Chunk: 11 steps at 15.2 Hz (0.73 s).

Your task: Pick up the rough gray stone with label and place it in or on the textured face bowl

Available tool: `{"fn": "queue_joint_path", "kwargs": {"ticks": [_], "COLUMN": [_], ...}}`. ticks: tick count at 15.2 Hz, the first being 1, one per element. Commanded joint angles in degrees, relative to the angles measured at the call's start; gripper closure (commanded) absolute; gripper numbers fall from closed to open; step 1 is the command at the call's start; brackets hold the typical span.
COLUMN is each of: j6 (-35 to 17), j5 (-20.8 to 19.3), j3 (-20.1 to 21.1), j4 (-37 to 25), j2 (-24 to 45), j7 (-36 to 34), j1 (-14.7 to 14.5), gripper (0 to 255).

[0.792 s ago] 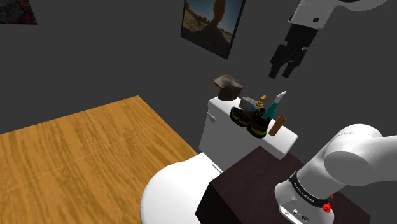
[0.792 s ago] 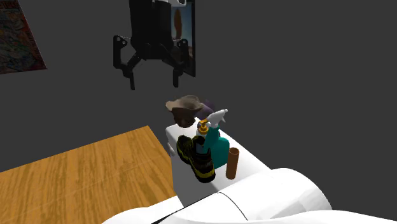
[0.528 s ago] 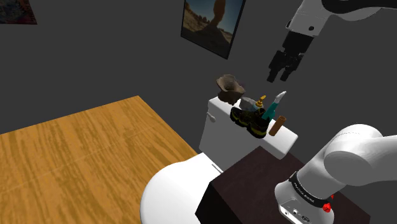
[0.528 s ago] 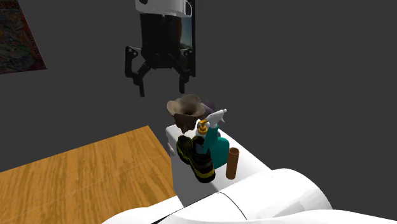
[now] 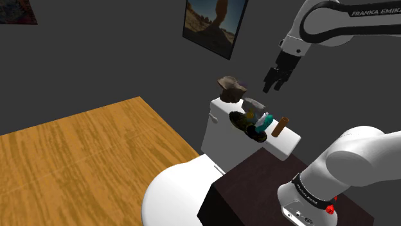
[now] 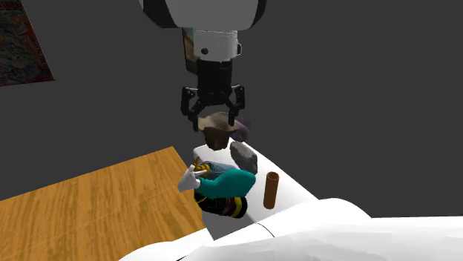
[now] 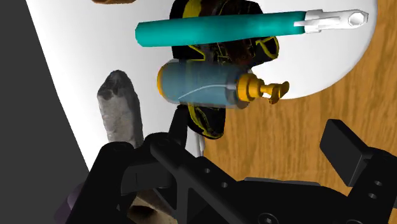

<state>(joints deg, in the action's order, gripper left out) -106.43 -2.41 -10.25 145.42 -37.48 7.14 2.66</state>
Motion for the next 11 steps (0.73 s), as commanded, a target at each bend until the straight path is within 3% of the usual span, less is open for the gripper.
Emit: {"fn": "queue_joint_path", "kwargs": {"ticks": [1, 7, 11], "j6": [-3.90, -15.69, -23.12], "j5": [-0.87, -2.05, -0.81], "j3": [-1.68, -7.07, -10.65], "j4": [0.53, 0.89, -0.69], "j2": [2.74, 12.79, 21.01], "j7": [2.16, 9.06, 14.44], "j1": [0.38, 1.01, 0.75], "gripper": [0, 0, 0]}}
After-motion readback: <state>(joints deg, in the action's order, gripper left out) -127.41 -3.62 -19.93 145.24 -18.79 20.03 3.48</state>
